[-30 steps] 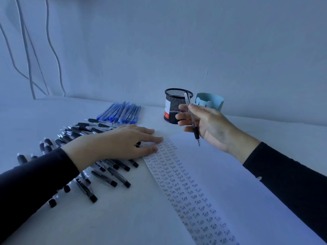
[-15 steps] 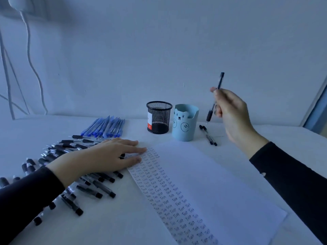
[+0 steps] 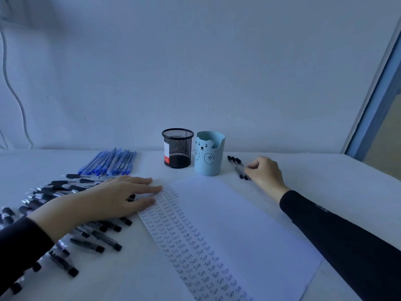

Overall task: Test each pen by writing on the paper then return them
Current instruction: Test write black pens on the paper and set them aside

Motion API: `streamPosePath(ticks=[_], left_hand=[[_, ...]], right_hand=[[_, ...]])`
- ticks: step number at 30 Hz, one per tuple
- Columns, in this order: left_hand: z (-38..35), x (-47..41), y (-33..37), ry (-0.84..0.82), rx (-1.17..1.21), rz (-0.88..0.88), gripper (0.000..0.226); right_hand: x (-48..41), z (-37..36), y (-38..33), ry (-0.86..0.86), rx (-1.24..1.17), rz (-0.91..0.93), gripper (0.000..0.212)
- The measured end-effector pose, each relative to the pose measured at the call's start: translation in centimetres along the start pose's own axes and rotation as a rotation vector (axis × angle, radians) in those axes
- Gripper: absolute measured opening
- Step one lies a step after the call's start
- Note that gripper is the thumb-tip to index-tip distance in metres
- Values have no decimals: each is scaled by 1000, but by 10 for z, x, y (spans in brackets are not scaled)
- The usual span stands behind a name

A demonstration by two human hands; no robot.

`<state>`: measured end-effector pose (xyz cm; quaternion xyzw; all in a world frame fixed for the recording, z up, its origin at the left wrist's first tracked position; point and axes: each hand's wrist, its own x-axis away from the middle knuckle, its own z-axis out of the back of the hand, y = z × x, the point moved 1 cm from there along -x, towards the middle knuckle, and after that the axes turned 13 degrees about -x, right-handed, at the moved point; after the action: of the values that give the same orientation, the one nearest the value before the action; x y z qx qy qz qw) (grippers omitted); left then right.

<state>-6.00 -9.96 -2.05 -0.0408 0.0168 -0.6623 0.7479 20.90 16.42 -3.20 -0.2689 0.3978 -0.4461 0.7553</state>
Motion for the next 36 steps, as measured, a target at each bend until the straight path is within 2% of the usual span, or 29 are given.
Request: streamPosePath(ticks=[3,7,11,14,17,23,26,29,33,36], left_hand=[[-1,0,-1,4,1,-4,72],[-2,-1,-2,0,-1,-7,72],[-2,-1,-2,1,-11,-8,72],[-2,-1,-2,1,-4,-5,70],[-2,-1,-2,-5,-7,-6,70],[0,0,-1,-14,-12,-2,70],[0,0,0,-19,-13,1,71],[0,0,-1,-23,-9,-4,72],[1,1,0,-22,2,-6,69],[1,1,0,-20,0,-15,72]], right_hand=[[0,-2,-3,-29,-11,11,37],[6,-5,-18,-198,11,-14,34],[18,-16,-26,-307,88,46,20],[17,-23,-22,-311,137,114,22],[8,-23,-15,-298,136,108,33],[8,-17,-13,-294,169,101,38],[7,-20,-10,-320,139,47,37],[6,-18,-7,-279,151,43,24],[15,-12,-18,-255,192,84,36],[15,-16,-19,-265,182,47,29]])
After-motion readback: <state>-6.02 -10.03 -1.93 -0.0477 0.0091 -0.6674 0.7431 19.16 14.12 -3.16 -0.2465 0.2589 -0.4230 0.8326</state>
